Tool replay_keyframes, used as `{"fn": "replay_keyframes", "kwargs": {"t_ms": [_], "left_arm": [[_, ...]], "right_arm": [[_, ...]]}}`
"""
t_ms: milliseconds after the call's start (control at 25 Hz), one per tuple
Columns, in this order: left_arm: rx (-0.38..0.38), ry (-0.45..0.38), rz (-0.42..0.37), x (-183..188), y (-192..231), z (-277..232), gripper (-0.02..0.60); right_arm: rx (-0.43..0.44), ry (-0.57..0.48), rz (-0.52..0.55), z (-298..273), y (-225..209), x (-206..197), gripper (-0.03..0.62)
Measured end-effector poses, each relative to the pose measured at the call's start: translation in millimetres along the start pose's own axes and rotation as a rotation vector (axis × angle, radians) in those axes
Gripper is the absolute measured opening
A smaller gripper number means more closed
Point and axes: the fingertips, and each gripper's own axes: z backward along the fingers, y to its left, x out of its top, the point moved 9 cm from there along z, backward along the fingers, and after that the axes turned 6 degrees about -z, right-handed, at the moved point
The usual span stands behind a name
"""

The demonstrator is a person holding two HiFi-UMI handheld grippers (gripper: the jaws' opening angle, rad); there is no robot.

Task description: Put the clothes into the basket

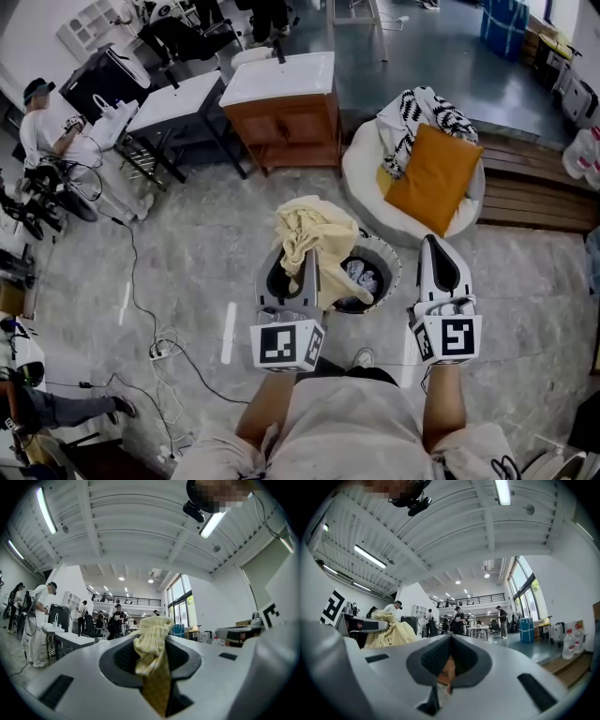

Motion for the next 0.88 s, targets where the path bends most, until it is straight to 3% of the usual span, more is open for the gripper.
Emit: {"fn": "replay_keyframes", "kwargs": {"t_ms": [320, 480, 880], "left_arm": [[-0.019, 0.003, 0.037, -28, 20, -42, 0.118], [-0.038, 0.007, 0.056, -39, 48, -66, 0.118], [-0.113, 0.04, 0.102, -67, 114, -142, 0.118]], "right_arm": [[-0.015, 0.037, 0.036, -44, -1, -14, -0.012], [-0.043, 0.03, 0.092, -76, 9, -17, -0.012], [-0.072, 0.054, 0.09, -171, 37, -26, -0.012]]}}
